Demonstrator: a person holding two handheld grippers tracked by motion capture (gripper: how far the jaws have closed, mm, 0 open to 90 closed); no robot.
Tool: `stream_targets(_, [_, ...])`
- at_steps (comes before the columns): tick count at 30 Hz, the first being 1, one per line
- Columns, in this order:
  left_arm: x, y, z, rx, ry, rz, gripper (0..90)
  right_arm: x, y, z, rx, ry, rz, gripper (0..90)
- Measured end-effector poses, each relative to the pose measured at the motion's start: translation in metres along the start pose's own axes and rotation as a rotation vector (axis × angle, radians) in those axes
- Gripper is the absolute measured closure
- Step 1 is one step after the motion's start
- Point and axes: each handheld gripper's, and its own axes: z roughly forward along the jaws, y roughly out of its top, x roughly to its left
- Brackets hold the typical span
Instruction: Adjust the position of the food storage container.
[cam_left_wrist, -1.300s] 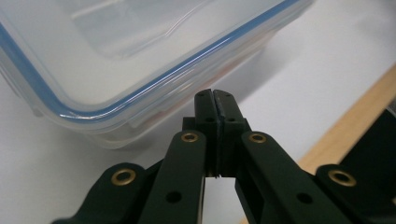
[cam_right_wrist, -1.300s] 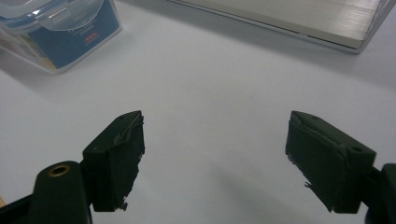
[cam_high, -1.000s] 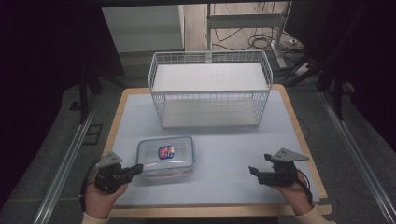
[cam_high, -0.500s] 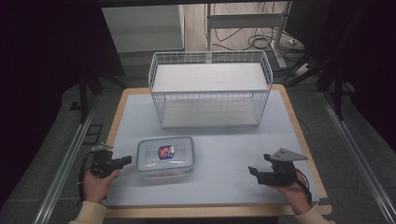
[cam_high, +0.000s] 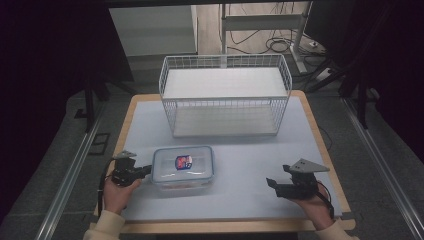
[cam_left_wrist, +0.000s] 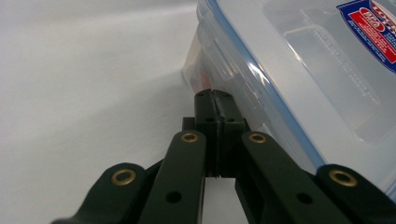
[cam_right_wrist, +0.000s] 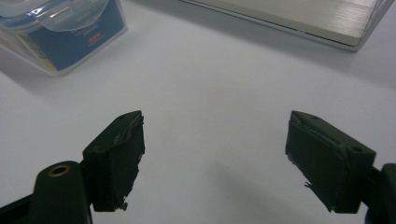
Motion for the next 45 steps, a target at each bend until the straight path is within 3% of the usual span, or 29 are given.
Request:
stream_targets(7, [-0.018, 0.009, 0.016, 0.011, -0.028, 0.034, 90.0, 0.0, 0.0, 0.0, 0.0, -0.002, 0.002, 19.3])
stream_targets(16, [-0.056, 0.024, 0.044, 0.037, -0.088, 0.093, 90.0, 0.0, 0.0, 0.0, 0.005, -0.002, 0.001, 19.3])
stream_targets(27, [-0.084, 0.034, 0.066, 0.041, -0.125, 0.111, 90.0, 0.0, -0.001, 0.0, 0.005, 0.001, 0.002, 19.3])
stream_targets(31, [-0.082, 0.034, 0.063, 0.036, -0.129, 0.11, 90.0, 0.0, 0.0, -0.001, -0.002, 0.001, 0.003, 19.3])
stream_targets(41, [-0.066, 0.024, 0.023, -0.047, -0.118, 0.082, 88.6, -0.005, 0.0, -0.001, -0.025, -0.004, 0.009, 19.3])
stream_targets(45, [-0.064, 0.023, 0.017, -0.065, -0.117, 0.074, 86.4, -0.005, 0.0, 0.0, -0.022, -0.006, 0.006, 19.2])
